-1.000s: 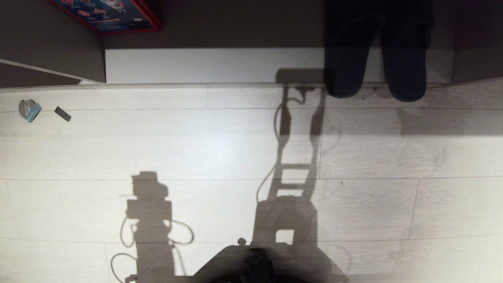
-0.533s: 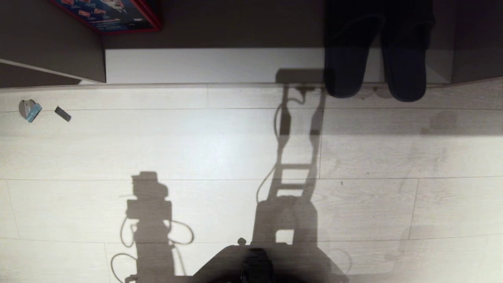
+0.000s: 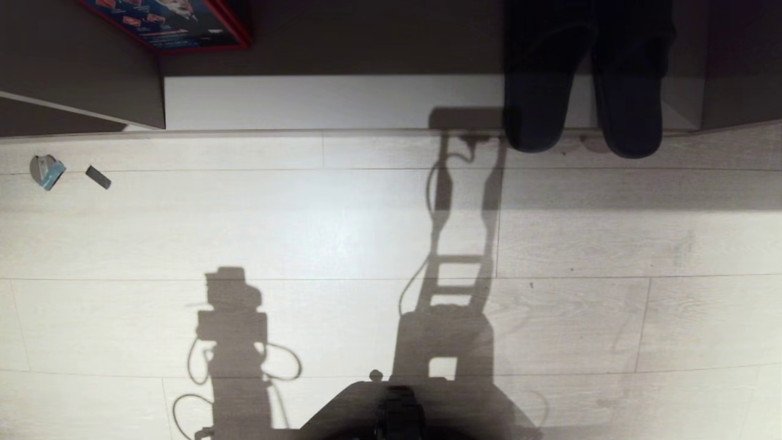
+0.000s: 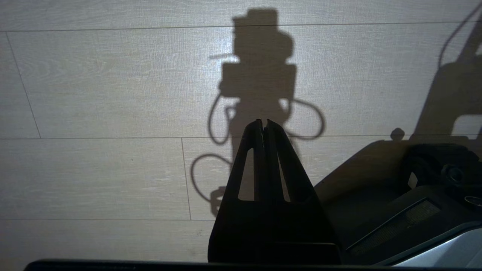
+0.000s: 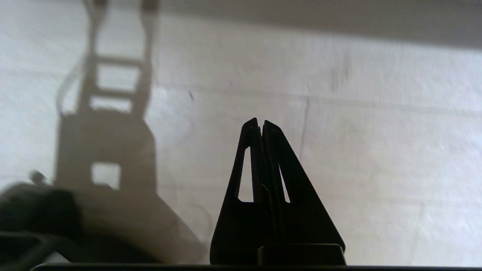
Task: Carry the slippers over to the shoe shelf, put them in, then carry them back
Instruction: Pick up the slippers in the shoe cabinet
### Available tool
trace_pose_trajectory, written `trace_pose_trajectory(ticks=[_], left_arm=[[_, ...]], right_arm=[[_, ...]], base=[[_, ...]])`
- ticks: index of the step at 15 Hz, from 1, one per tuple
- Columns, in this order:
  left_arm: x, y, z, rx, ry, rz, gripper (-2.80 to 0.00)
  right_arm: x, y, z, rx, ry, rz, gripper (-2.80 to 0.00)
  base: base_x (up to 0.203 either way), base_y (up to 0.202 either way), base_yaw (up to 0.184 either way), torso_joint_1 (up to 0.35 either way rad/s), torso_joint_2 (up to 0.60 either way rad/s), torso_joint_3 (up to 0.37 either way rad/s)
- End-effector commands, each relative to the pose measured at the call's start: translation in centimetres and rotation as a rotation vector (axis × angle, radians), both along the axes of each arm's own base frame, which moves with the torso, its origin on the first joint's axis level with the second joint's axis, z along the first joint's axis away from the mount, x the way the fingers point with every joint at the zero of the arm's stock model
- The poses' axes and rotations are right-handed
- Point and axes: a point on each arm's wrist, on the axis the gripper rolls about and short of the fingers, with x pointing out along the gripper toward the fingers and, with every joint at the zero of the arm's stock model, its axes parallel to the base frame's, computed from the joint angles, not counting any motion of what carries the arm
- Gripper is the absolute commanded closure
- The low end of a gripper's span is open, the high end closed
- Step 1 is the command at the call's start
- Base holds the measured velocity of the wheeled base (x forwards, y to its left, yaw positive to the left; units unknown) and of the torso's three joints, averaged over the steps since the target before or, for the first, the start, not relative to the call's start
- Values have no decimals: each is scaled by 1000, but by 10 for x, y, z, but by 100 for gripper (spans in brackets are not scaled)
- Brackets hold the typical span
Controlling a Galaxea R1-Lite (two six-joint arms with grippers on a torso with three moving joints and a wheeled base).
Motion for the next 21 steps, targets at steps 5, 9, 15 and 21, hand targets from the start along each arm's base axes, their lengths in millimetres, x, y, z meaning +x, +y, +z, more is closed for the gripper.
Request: trace_pose_trajectory(ticks=[5,9,15,21], left_arm=[[0,0,0,0,-1,0,0],[0,0,0,0,1,0,0],[0,0,0,-3,0,0,0],[0,0,0,-3,1,0,0]], right_arm=[[3,1,-34,-15,194,25,0],[3,1,-33,5,188,27,0],[3,1,-33,2,189,26,0],[3,1,-33,7,189,26,0]], base=[[0,0,0,0,0,0],[0,0,0,0,0,0],[0,0,0,0,0,0],[0,0,0,0,0,0]])
